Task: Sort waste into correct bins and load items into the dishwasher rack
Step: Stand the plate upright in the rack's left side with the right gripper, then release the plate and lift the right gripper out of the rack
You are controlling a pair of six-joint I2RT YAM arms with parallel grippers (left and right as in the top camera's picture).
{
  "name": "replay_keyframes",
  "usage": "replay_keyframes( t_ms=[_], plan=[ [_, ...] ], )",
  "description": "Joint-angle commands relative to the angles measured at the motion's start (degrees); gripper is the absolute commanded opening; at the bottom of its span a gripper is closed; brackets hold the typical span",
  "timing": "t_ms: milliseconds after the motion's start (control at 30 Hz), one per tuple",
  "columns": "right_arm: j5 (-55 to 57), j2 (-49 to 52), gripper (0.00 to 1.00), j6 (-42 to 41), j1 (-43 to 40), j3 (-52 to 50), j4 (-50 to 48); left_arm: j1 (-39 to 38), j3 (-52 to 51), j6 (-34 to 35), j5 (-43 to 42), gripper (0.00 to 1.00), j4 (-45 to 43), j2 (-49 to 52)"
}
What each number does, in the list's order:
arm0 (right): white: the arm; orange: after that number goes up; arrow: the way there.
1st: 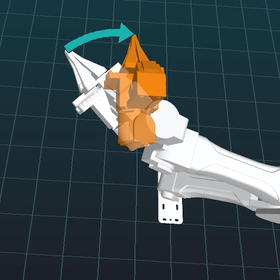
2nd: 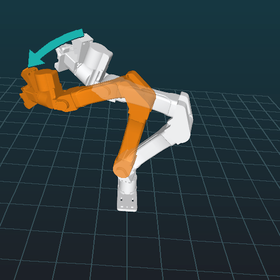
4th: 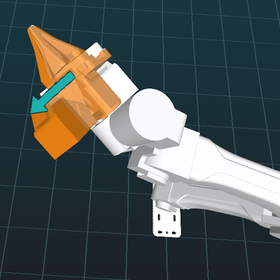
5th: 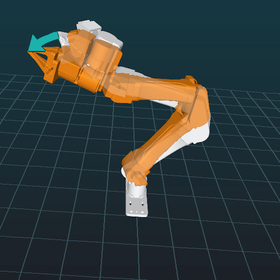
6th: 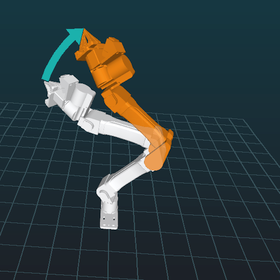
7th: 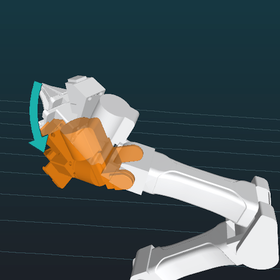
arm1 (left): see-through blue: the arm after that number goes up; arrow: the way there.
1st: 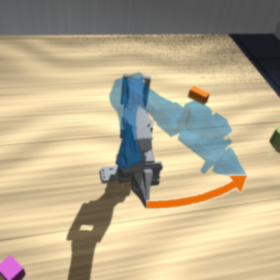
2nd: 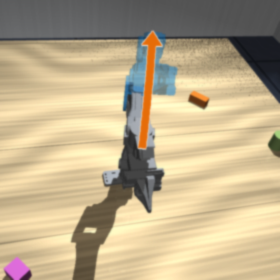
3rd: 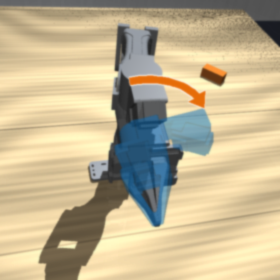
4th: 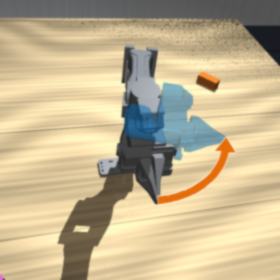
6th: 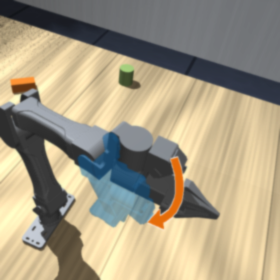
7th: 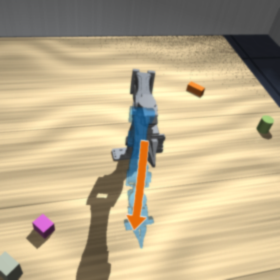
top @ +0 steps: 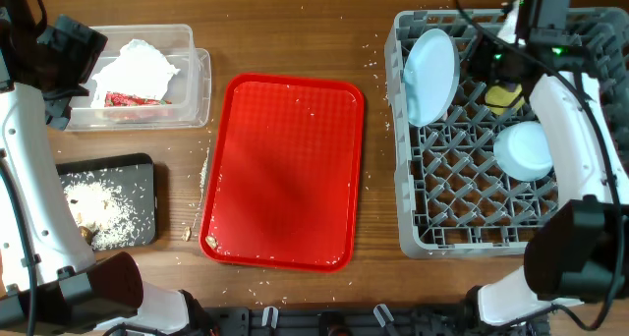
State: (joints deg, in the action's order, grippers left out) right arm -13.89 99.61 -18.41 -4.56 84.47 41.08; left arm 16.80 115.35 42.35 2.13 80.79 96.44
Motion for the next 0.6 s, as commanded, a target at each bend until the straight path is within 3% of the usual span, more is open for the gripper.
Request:
replay_keyframes(
  t_ms=[0,200,267,300,567],
  plan=[
    [-14.58,-1.6,0.04,4.72,0.35,0.22,0.46,0.11,0.07,0.13,0.76,1.0,0.0,0.31],
    [-11.63,-14.14,0.08,4.72,0.35,0.81,3.65,0.11,0.07,0.13,0.76,1.0,0.0,0.31],
    [-4.63,-17.75,0.39,3.17,0.35,0.81,5.09,0.11,0.07,0.13,0.76,1.0,0.0,0.31],
    [-0.81,-18.93,0.49,2.73,0.35,0.81,5.53,0.11,0.07,0.13,0.76,1.0,0.0,0.31],
    [8.55,-33.03,0.55,8.33,0.35,0.61,14.29,0.11,0.04,0.11,0.76,1.0,0.0,0.31]
  ],
)
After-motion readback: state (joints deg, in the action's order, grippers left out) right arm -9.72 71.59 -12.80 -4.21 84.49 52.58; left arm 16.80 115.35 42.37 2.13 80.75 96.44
